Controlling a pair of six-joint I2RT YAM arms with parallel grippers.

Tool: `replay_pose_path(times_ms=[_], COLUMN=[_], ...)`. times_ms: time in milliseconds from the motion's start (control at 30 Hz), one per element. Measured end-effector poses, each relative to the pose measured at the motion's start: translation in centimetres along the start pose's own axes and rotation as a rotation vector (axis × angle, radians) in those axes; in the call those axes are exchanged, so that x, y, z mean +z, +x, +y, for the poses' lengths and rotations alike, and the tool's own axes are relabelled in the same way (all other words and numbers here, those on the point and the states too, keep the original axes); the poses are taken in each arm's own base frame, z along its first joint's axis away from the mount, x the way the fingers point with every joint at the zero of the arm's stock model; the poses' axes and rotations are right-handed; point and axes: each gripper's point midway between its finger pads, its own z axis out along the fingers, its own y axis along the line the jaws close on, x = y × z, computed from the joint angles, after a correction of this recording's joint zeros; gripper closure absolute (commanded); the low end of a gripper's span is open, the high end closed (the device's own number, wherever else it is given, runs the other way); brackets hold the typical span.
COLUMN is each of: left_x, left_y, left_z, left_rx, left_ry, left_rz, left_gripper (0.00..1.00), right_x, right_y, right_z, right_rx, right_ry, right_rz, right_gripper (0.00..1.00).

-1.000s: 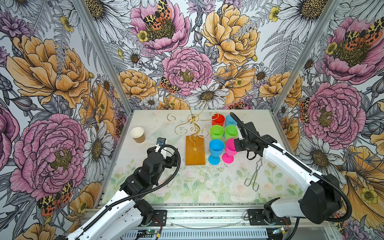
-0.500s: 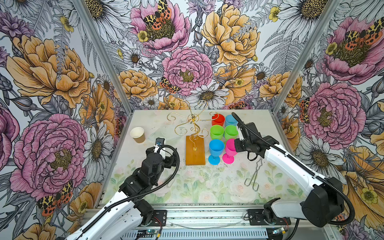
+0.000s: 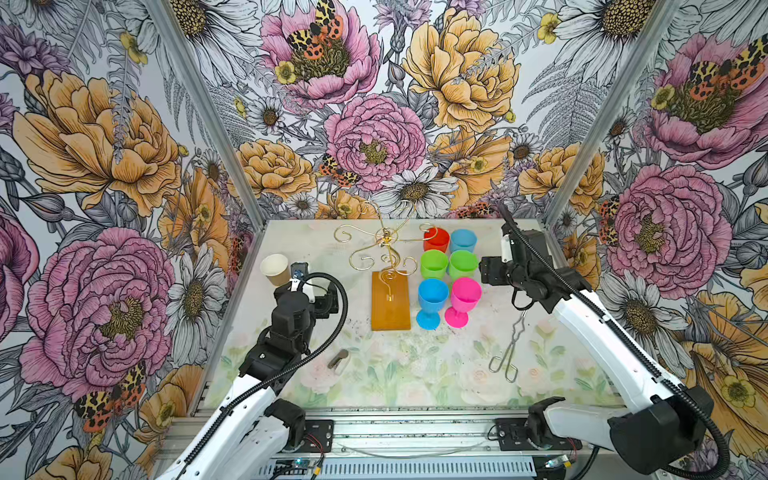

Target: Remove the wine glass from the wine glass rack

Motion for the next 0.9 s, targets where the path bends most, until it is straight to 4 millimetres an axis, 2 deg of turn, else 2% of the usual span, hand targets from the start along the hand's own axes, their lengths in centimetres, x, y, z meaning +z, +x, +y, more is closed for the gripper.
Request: replay_pose_path(times_ms=[200, 300, 400, 500, 667, 800, 900], left_x=[3.5, 5.2, 6.9, 8.3, 9.3, 9.9, 10.5], left_y=[0.4, 1.2, 2.3, 3.6, 6.9, 7.8, 8.4], left_z=[3.2, 3.4, 3.1, 2.9, 3.6, 4.0, 4.5], left_rx=[-0.048, -0.047, -0.021, -0.004, -0.004, -0.001, -0.007], left_ry=[-0.088, -0.101, -0.101, -0.101, -0.118, -0.131, -0.144], left_rz=[0.001, -0.006, 0.01, 0.01, 0.035, 0.026, 0.013], left_gripper=[0.01, 0.01, 0.01, 0.01, 0.01, 0.01, 0.01], right_x=[0.6, 1.6, 2.8, 4.4, 7.5, 9.7, 11.0], right_y=[-1.2, -0.8, 0.4, 1.8, 4.2, 6.9, 7.8], right_z=[-5.2, -8.2, -10.4, -11.2, -12.4, -13.3, -13.7], right_rx=[0.104, 0.17, 0.211, 0.212, 0.2, 0.191, 0.186], right_ry=[0.1, 0.157, 0.203, 0.223, 0.262, 0.285, 0.289], right_rz=[-0.079, -0.106, -0.124, -0.135, -0.154, -0.143, -0.158], right_gripper=[0.04, 0.02, 0.01, 0.01, 0.01, 0.01, 0.01])
